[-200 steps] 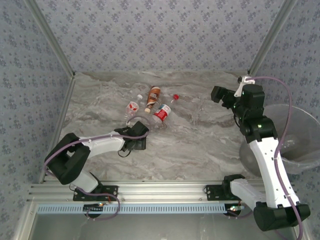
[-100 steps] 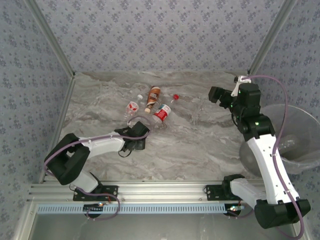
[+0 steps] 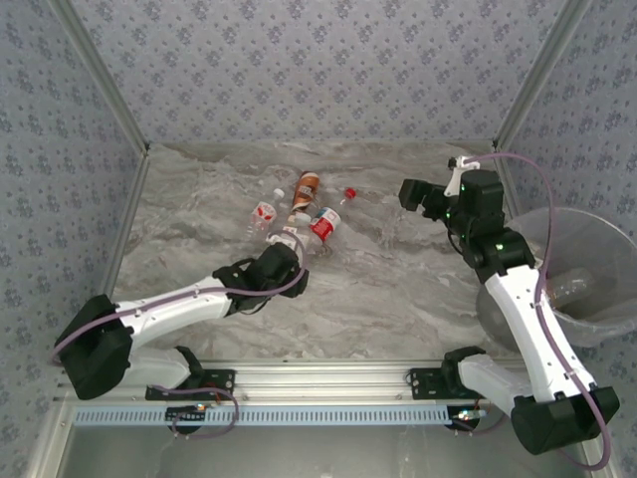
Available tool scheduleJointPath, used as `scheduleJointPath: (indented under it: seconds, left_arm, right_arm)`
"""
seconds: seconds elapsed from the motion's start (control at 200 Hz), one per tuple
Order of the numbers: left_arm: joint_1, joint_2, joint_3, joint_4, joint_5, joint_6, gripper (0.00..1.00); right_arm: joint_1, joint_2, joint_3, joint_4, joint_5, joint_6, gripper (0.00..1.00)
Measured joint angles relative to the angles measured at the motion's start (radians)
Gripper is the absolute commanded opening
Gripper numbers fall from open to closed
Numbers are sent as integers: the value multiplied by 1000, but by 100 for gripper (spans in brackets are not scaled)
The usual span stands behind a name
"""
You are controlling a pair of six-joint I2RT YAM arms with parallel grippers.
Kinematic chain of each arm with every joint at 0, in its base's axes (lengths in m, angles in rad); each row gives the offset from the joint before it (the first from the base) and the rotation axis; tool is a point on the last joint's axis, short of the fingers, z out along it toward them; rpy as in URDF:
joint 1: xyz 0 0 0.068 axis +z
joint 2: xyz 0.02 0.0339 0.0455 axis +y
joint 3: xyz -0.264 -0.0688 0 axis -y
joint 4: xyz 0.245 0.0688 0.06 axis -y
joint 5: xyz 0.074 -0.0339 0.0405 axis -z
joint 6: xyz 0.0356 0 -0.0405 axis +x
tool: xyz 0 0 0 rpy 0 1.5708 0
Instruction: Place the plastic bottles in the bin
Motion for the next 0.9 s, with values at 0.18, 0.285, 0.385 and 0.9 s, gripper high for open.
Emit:
scheduleJointPath:
  seconds: [0.18,0.285,0.385,0.9]
  left_arm:
    - [-3,-42,-5,75,89,69,15]
    - [-3,-38,8,101,144,95,0]
    - [-3,-26,23,142,175,117,0]
    - [-3,8,101,225,214,196,0]
  right_arm:
    - [16,62,0,5,-132,32,100]
    - [39,122,5,7,-218,73,99]
    - [80,184,18,14,-270,115,98]
    - [214,375,85,132,-435,261,94]
